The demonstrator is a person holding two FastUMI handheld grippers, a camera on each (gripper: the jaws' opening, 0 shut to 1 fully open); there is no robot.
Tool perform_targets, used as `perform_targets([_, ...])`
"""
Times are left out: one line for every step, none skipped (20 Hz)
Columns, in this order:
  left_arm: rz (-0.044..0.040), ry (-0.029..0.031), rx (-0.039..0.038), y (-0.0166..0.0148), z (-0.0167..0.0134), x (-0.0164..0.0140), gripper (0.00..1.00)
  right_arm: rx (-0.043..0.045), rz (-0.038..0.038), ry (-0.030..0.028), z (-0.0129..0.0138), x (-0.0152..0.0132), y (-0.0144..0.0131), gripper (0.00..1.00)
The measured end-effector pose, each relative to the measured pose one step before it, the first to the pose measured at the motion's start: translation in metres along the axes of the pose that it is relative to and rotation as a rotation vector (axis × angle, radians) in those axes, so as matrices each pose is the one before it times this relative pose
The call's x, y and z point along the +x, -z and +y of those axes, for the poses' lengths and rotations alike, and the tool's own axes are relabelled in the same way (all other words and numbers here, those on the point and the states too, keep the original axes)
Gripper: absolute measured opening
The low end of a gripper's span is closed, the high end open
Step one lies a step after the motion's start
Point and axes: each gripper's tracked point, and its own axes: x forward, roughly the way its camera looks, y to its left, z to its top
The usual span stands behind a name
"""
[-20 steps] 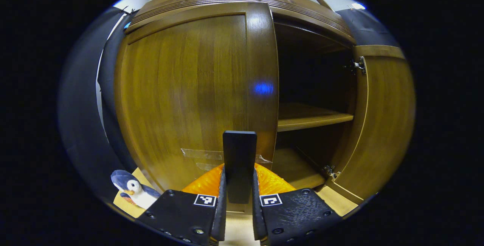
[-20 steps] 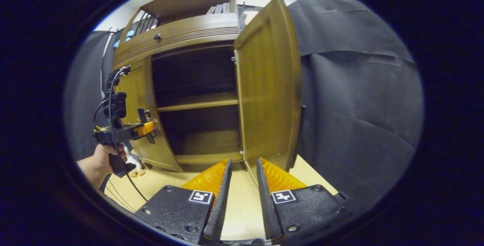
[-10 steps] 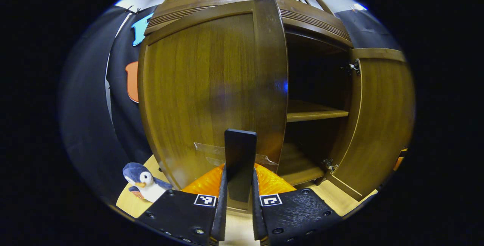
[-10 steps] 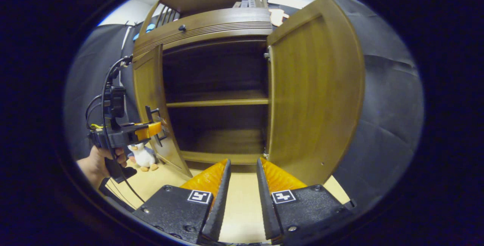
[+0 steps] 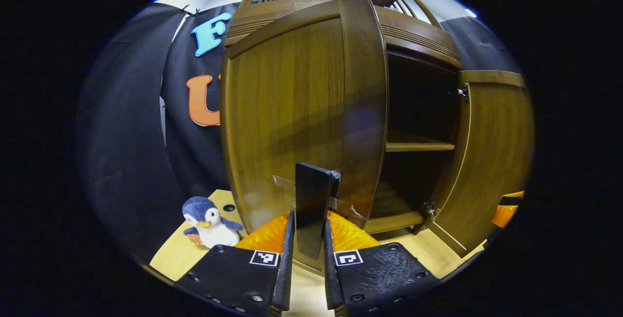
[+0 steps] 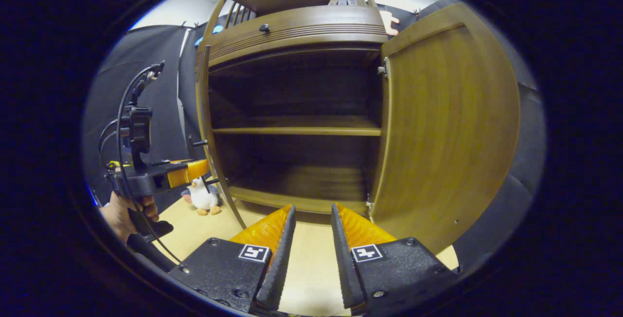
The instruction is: Open the right door of the double-door shoe cabinet with the right hand, and open the left door with the left hand.
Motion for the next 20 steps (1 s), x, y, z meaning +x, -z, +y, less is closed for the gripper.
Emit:
perform_targets([0.00004, -0.01488, -0.00387, 0.00088, 0.00499, -0.00470, 0.27, -0.00615, 0.00278, -0.01363, 0.00198, 0.00303, 0.00009, 0.48])
perform_targets([0.00131, -0.01486, -0.00597, 0.00097, 0.00617, -0.00395, 0.27, -0.00593, 0.00109, -0.01435, 0.00300, 0.00195, -0.00099, 0.51])
perform_targets([-0.00041, -0.01258, -0.00682, 0.00174, 0.00668, -0.00428, 0.27, -0.00536, 0.00152, -0.01070, 0.00386, 0.00066, 0.00057, 0.48])
perform_targets([0.00348, -0.00421, -0.01566, 0.00115, 0.00453, -0.00536, 0.27, -0.00425, 0.00216, -0.01235, 0.00272, 0.00201, 0.00057, 0.51])
perform_targets([0.00036, -0.00366, -0.02513, -0.00044, 0.00446, -0.00398, 0.27, -0.00530, 0.00337, -0.00970, 0.00414, 0.00219, 0.00112, 0.48])
perform_targets([0.00659, -0.00528, -0.02160, 0.00140, 0.00561, -0.00350, 0.27, -0.00620, 0.00247, -0.00625, 0.00251, 0.00072, 0.00021, 0.48])
perform_targets([0.00226, -0.00909, -0.01663, 0.00031, 0.00517, -0.00301, 0.27, -0.00617, 0.00070, -0.00154, 0.00072, 0.00142, 0.00088, 0.48])
perform_targets([-0.00060, -0.01260, -0.00567, -0.00011, 0.00552, -0.00196, 0.27, -0.00425, 0.00065, 0.00483, -0.00067, 0.00206, -0.00132, 0.51])
perform_targets([-0.00025, -0.01182, 0.00045, 0.00114, 0.00365, -0.00154, 0.27, -0.00073, -0.00023, 0.00309, -0.00048, 0.00183, -0.00056, 0.48])
perform_targets([0.00004, 0.00070, 0.00385, -0.00011, 0.00274, -0.00151, 0.27, 0.00056, 0.00427, 0.00061, -0.00107, 0.00262, 0.00008, 0.51])
perform_targets([0.00233, 0.00181, -0.00597, 0.00098, 0.00334, -0.00369, 0.27, 0.00058, 0.00931, 0.00394, -0.00121, 0.00311, 0.00071, 0.49])
perform_targets([-0.00461, -0.00316, -0.01322, -0.00051, 0.00552, -0.00301, 0.27, 0.00025, 0.00675, 0.00479, -0.00064, 0.00252, 0.00041, 0.51])
perform_targets([0.00190, -0.00647, -0.00770, 0.00001, 0.00605, -0.00221, 0.27, -0.00084, 0.00458, 0.00689, -0.00091, 0.00197, 0.00126, 0.51])
perform_targets([-0.00269, -0.01147, -0.00421, -0.00066, 0.00652, -0.00207, 0.27, -0.00054, 0.00289, 0.00718, -0.00083, 0.00164, -0.00056, 0.49])
perform_targets([-0.00197, -0.01046, 0.00022, -0.00009, 0.00586, -0.00171, 0.27, 0.00166, 0.00084, 0.00794, -0.00113, 0.00184, -0.00004, 0.49])
perform_targets([-0.00416, -0.00835, 0.00091, -0.00032, 0.00611, -0.00233, 0.27, 0.00377, -0.00132, 0.00773, -0.00127, 0.00241, -0.00196, 0.49])
perform_targets([-0.00429, -0.00107, -0.00250, -0.00091, 0.00455, -0.00089, 0.27, 0.00386, 0.00016, 0.00628, -0.00066, 0.00147, -0.00016, 0.49])
perform_targets([-0.00276, 0.00292, -0.01028, 0.00010, 0.00369, -0.00153, 0.27, 0.00382, 0.00178, 0.00491, -0.00007, 0.00227, -0.00087, 0.49])
perform_targets([-0.00476, 0.00256, -0.01228, -0.00129, 0.00337, -0.00011, 0.27, 0.00495, 0.00079, 0.00906, -0.00107, 0.00270, -0.00137, 0.49])
perform_targets([-0.00132, -0.00383, -0.00270, 0.00043, 0.00501, -0.00151, 0.19, 0.00548, -0.00167, 0.01392, -0.00190, 0.00248, -0.00217, 0.49])
